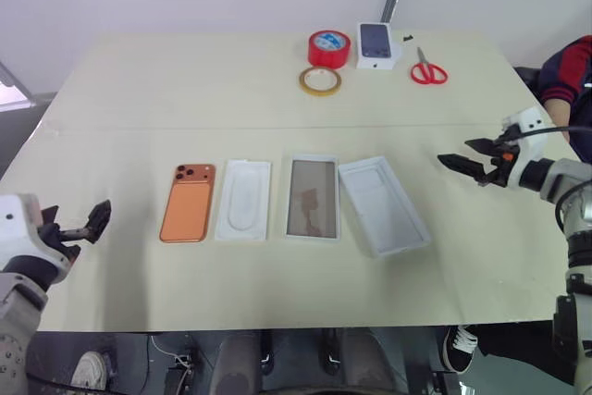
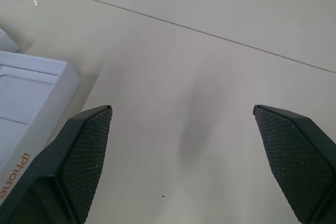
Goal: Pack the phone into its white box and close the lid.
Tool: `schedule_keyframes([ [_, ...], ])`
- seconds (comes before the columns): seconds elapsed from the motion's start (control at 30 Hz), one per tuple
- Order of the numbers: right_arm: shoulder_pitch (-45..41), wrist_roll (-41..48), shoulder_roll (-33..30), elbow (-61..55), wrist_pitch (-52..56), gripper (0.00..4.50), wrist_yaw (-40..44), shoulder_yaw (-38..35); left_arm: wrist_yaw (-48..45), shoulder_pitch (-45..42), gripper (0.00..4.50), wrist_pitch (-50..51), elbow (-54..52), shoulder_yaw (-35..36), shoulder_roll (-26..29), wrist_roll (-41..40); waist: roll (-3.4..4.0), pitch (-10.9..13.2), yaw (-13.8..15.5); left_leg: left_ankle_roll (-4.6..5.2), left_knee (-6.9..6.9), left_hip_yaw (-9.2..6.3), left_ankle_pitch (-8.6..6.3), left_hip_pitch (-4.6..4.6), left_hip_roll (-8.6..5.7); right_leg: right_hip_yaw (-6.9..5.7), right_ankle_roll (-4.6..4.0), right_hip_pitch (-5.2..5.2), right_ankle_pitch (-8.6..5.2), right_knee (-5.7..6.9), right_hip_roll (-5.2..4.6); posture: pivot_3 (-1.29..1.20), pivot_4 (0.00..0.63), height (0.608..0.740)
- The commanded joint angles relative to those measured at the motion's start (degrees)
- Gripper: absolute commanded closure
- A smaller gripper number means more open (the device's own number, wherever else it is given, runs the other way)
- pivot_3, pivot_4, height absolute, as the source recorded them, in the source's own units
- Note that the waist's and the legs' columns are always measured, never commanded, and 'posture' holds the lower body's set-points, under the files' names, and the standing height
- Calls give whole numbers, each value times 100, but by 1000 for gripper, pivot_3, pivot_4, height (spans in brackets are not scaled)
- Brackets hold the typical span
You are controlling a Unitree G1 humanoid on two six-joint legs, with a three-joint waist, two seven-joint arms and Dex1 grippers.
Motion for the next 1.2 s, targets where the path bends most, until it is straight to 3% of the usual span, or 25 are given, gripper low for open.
schedule_keyframes([
  [0.03, -221, -1, -93, -111, -125, 0, 4, -44, 50, -58, 15, -40, -194, 41, 36, -65, 0, 0, 0, 0, 0, 0, 0, 0, 0, 0, 0, 0, 0, 0, 0, 0, 150, 740],
  [0.27, -208, 23, -5, -426, -117, 0, 65, 111, 97, -111, 15, 29, -366, -71, 54, -215, 0, 0, 1, 1, 2, 1, 1, 0, 0, 0, 0, 2, 0, 2, 2, 0, 150, 740],
  [0.43, -201, 86, 137, -1056, -30, 0, 165, 333, 238, -488, 15, 272, -673, -595, -30, -492, 0, 0, 6, 1, 8, 1, 1, 4, 0, 0, 1, 7, 0, 13, 6, 0, 150, 740],
  [0.73, 537, 388, 410, -3808, 836, 0, 151, 964, 372, -1404, 15, 994, -1029, -2299, -159, -973, -1, -1, 38, 17, 14, -3, 13, 4, 2, -1, 6, 14, 1, 18, 22, 0, 150, 740],
  [0.9, 908, 675, 381, -5039, 1304, 0, 114, 1171, 1005, -2069, 15, 2057, -743, -2669, -235, -1150, -2, -1, 28, 17, 24, -5, 14, 6, 2, 0, 5, 17, 1, 25, 24, 0, 150, 740],
  [1.2, 1213, 625, 644, -5458, 1300, 0, -250, 1531, 1789, -3352, 15, 3957, 197, -2159, -1086, -1324, -14, 1, 40, 18, 31, -17, 15, 13, 0, -3, 7, 32, -1, 24, 33, 0, 150, 740],
])
